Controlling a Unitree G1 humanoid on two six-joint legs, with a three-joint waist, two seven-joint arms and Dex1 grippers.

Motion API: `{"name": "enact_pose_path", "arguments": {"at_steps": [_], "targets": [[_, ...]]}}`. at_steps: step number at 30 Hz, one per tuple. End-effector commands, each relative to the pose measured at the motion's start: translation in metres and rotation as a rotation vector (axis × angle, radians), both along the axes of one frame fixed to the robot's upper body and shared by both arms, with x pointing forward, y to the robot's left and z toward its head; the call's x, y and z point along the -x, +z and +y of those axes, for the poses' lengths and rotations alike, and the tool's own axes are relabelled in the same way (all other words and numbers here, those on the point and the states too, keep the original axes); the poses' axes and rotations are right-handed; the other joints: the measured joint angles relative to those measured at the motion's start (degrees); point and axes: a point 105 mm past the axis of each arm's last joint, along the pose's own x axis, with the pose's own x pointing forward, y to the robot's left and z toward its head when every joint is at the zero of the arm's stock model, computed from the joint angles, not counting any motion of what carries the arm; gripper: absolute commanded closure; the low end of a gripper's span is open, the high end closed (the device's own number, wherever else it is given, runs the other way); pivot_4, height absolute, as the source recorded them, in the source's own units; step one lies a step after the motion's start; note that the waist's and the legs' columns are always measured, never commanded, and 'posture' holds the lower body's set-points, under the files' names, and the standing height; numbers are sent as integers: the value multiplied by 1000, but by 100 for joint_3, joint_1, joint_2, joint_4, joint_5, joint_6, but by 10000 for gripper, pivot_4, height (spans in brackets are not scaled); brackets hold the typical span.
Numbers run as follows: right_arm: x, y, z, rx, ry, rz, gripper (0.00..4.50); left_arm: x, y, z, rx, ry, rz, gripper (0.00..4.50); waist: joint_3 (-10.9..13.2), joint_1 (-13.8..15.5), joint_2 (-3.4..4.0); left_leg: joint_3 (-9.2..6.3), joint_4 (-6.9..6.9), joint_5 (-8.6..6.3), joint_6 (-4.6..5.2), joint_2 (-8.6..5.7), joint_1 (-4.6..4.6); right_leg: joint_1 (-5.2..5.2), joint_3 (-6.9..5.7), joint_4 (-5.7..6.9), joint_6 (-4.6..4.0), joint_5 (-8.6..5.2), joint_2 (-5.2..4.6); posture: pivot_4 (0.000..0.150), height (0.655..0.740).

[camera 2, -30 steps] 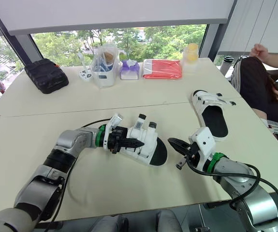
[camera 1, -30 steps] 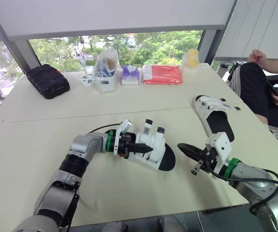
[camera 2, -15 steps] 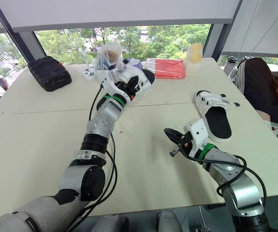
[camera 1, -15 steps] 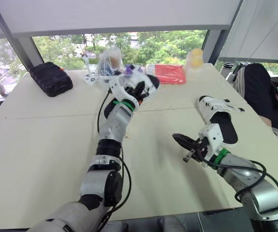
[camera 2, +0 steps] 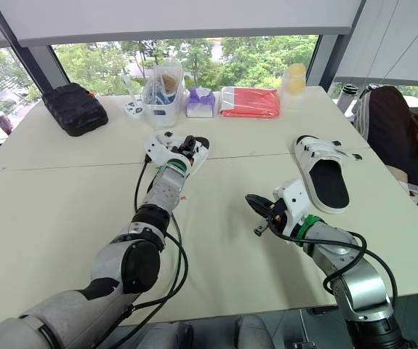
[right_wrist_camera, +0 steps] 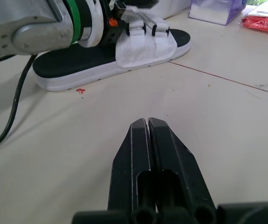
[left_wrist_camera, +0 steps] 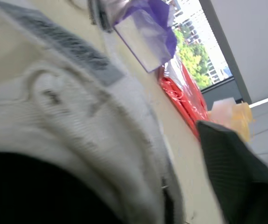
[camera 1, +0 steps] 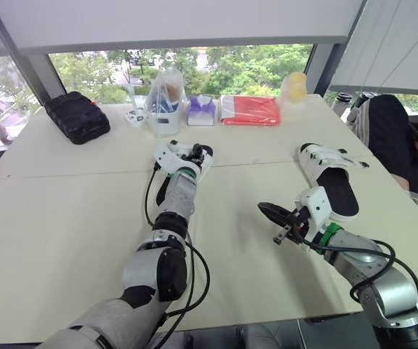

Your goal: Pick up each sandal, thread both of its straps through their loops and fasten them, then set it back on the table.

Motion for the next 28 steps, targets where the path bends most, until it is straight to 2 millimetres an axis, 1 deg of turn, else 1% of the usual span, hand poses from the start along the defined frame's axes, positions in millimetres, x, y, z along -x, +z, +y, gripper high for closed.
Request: {"name": "enact_pose_path", "arguments": {"at_steps": [1,4,6,8,10,12,13,15,16,17,18,19,20,22,23,26,28], "targets": [[4,12,4,-16,13,-60,45000,9,-2,12,-11,17,63,456,-2,-18,4,-1,0,0,0,3,3,0,1,1,0,0,0,1500,7400],[5,11,5,-19,13,-58,45000,22,-6,23,-101,-9,124,456,-3,-29,4,-5,-2,0,0,10,7,-1,5,6,0,0,5,1500,7400],[6,9,4,-22,14,-51,45000,38,-1,38,-181,-44,144,456,-4,-40,6,-4,1,0,0,10,8,-1,6,9,-3,3,4,1500,7400],[7,7,3,-23,17,-45,45000,56,4,48,-281,-88,150,456,-4,-54,7,-1,1,0,0,11,14,-1,13,16,-4,3,7,1500,7400],[7,6,2,-23,20,-42,45000,74,6,55,-325,-131,168,456,-5,-62,7,-2,1,0,-1,15,16,-4,18,26,-5,2,11,1500,7400],[5,5,1,-22,22,-40,45000,90,8,58,-431,-198,171,456,-5,-49,7,-1,2,3,-5,20,18,-5,21,32,-6,3,11,1500,7400],[4,5,1,-22,23,-40,45000,95,10,59,-463,-214,163,456,-5,-45,7,-1,4,3,-5,19,19,-5,22,39,-7,3,11,1500,7400],[4,4,-1,-26,23,-38,45000,107,19,56,-520,-294,112,456,-4,2,6,-1,8,2,-4,18,23,-4,23,52,-8,2,11,1500,7400],[3,5,-4,-38,18,-33,45000,115,33,55,-656,-357,3,456,-3,6,5,-2,9,1,-2,16,24,-4,23,58,-8,2,10,1500,7400],[3,6,-8,-51,11,-27,45000,126,40,50,-795,-443,-82,456,0,-11,0,-2,11,2,-3,15,25,-4,22,62,-9,1,10,1500,7400],[3,6,-11,-60,7,-23,45000,135,41,46,-891,-512,-132,456,0,-33,1,1,10,3,-6,12,25,-9,23,68,-10,1,14,1500,7400],[4,6,-14,-70,5,-16,45000,143,37,43,-954,-593,-166,456,-4,-40,7,7,6,12,-21,12,26,-10,23,72,-17,-3,17,1500,7400],[5,6,-16,-80,11,-4,45000,151,33,42,-972,-678,-196,456,-8,-36,17,7,4,11,-20,12,34,-7,24,77,-25,-8,16,1500,7400],[11,3,-20,-96,50,44,45000,164,23,47,-901,-813,-197,456,-9,-32,28,12,-8,-7,12,16,70,21,32,72,-31,-12,12,1500,7400],[13,2,-20,-99,70,63,45000,168,21,49,-865,-846,-207,456,-9,-40,29,16,-12,-13,21,21,90,37,36,71,-37,-18,12,1500,7400],[22,-3,-18,-110,133,133,45000,190,-7,55,-811,-945,-167,456,-3,-87,24,18,-13,-15,26,30,95,39,37,72,-50,-30,16,1500,7400],[26,-8,-18,-105,157,171,45000,201,-22,58,-835,-967,-173,456,-3,-110,25,17,-13,-16,26,34,94,37,38,73,-51,-31,16,1500,7400]]}}
